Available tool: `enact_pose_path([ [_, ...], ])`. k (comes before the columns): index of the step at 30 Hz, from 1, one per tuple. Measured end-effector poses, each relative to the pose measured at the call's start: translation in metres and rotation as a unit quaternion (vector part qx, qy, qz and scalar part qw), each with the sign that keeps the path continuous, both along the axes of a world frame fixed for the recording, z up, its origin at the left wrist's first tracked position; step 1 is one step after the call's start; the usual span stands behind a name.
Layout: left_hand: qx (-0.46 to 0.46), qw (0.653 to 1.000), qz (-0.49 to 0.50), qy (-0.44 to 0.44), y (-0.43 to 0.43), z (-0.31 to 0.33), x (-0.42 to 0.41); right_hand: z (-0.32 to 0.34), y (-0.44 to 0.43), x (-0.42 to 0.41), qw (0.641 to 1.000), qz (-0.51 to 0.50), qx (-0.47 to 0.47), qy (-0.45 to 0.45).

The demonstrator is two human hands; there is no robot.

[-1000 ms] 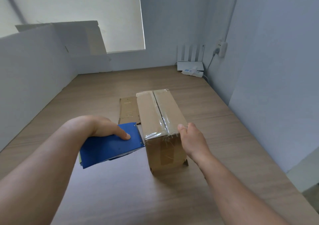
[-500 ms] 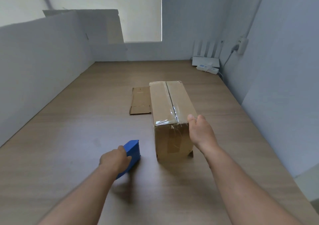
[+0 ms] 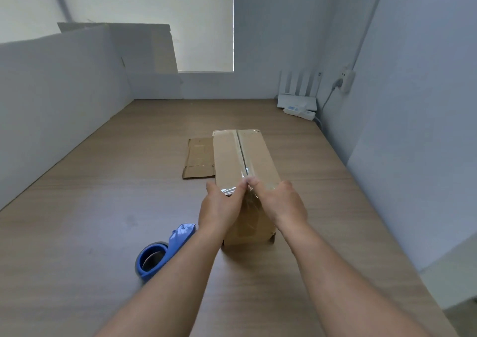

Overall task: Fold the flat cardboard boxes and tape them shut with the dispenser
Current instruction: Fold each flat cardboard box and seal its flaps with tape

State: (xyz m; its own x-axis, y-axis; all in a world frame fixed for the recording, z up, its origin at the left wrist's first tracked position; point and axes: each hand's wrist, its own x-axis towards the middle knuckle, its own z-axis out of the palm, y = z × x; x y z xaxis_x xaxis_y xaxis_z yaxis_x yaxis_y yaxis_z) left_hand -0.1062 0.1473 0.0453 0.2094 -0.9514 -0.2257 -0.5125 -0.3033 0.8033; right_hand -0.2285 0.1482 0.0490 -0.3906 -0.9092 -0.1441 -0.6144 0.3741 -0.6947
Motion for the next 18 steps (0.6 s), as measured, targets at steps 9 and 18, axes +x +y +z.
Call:
enact_pose_path([
  [9, -0.072, 0.997, 0.030, -0.016, -0.006, -0.014, 0.001, -0.010, -0.002, -0.024, 0.991, 0.043, -0.074, 0.100],
  [18, -0.033, 0.959, -0.118, -0.255, -0.010, -0.002, 0.023, 0.012, -0.008, -0.054, 0.908, 0.262, 0.005, 0.326],
])
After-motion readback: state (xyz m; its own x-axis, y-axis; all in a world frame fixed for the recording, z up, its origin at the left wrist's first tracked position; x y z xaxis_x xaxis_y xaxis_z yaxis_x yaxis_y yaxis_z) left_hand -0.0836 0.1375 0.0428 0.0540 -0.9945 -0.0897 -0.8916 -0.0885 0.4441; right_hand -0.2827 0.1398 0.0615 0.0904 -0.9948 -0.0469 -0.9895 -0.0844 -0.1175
